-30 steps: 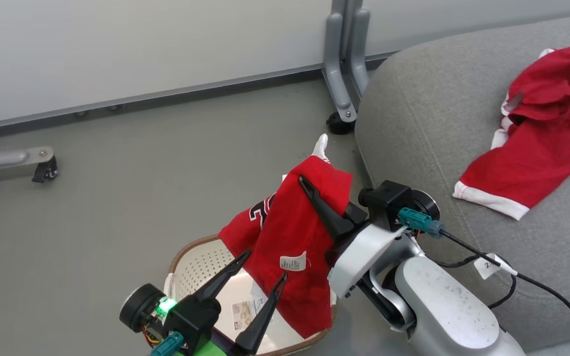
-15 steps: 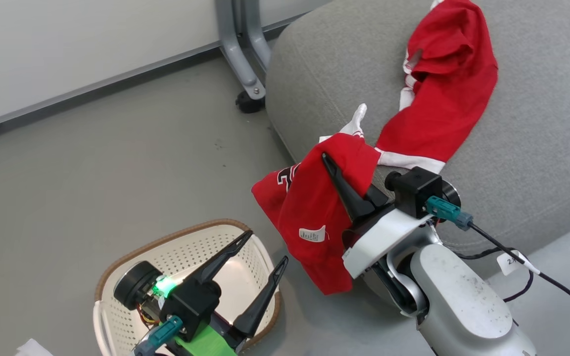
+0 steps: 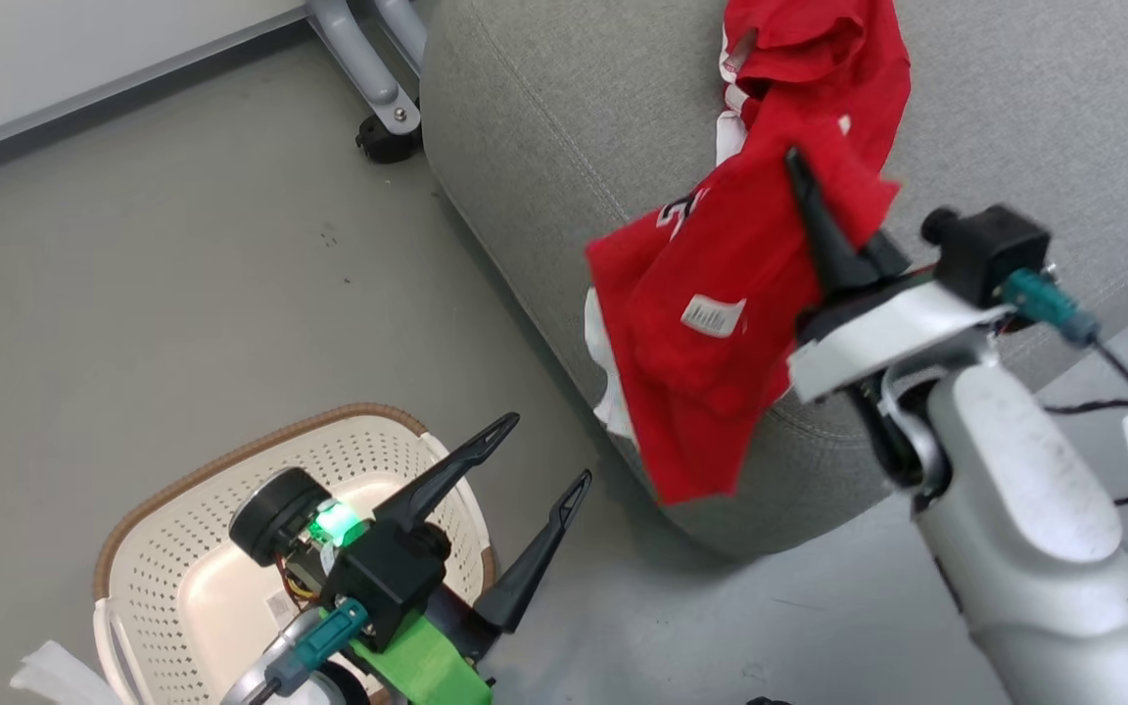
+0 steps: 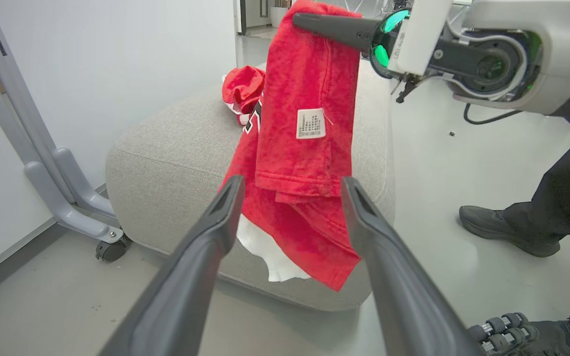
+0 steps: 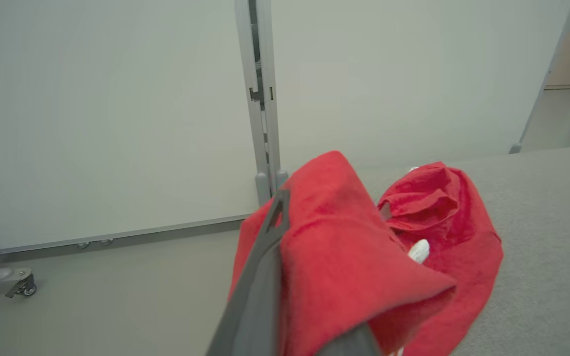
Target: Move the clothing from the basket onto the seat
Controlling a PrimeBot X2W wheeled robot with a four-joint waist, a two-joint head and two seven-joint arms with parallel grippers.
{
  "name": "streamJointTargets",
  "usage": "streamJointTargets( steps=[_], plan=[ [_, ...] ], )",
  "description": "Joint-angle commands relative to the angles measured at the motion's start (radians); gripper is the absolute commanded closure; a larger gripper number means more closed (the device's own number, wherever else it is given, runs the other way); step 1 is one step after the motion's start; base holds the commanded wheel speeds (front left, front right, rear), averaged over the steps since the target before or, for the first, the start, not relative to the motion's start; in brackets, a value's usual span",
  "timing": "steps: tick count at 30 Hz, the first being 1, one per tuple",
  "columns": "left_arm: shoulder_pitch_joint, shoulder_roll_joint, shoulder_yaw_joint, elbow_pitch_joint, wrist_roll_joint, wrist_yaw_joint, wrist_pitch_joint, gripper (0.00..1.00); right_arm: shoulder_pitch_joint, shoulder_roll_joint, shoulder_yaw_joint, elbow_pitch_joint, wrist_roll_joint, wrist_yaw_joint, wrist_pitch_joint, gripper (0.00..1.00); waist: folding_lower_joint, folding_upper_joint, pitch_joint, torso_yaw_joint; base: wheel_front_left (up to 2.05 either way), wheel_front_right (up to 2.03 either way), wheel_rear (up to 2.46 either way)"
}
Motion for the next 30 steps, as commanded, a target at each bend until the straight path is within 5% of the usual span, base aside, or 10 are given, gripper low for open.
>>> streamJointTargets(
  steps=[1, 15, 24, 25, 26, 27, 30],
  plan=[
    [-0.023, 0.008, 0.005, -0.005, 0.005, 0.001, -0.006, 0.0, -0.056, -0.016, -0.026, 0.003, -0.008, 0.0, -0.004, 1.0, -0.0001, -0.0001, 0.024, 0.026, 0.0, 0.0, 0.0],
    [-0.116, 0.026, 0.02, -0.035, 0.037, 0.0, -0.043, 0.0, -0.454, -0.254, -0.277, 0.106, -0.038, 0.0, 0.029, 1.0, -0.0001, -0.0001, 0.141, 0.185, 0.0, 0.0, 0.0],
    [-0.165, 0.018, 0.01, -0.018, 0.041, -0.008, -0.065, 0.0, -0.359, -0.29, -0.361, 0.328, -0.055, 0.0, 0.021, 1.0, -0.0001, -0.0001, 0.207, 0.249, 0.0, 0.0, 0.0],
    [-0.168, 0.016, 0.007, -0.012, 0.04, -0.009, -0.07, 0.0, -0.341, -0.285, -0.377, 0.362, -0.056, 0.0, 0.011, 0.87, -0.0001, -0.0001, 0.208, 0.253, 0.0, 0.0, 0.0],
    [-0.17, 0.015, 0.005, -0.008, 0.039, -0.009, -0.072, 0.0, -0.323, -0.279, -0.387, 0.387, -0.058, 0.0, 0.0, 0.52, -0.0001, -0.0001, 0.209, 0.256, 0.0, 0.0, 0.0],
    [-0.172, 0.013, 0.002, -0.003, 0.038, -0.008, -0.074, 0.0, -0.304, -0.271, -0.397, 0.413, -0.059, 0.0, -0.012, 0.0, -0.0001, -0.0001, 0.208, 0.259, 0.0, 0.0, 0.0],
    [-0.173, 0.01, 0.0, 0.008, 0.037, -0.002, -0.079, 0.0, -0.257, -0.254, -0.428, 0.46, -0.061, 0.0, -0.045, 0.0, -0.0001, -0.0001, 0.204, 0.262, 0.0, 0.0, 0.0]
  ],
)
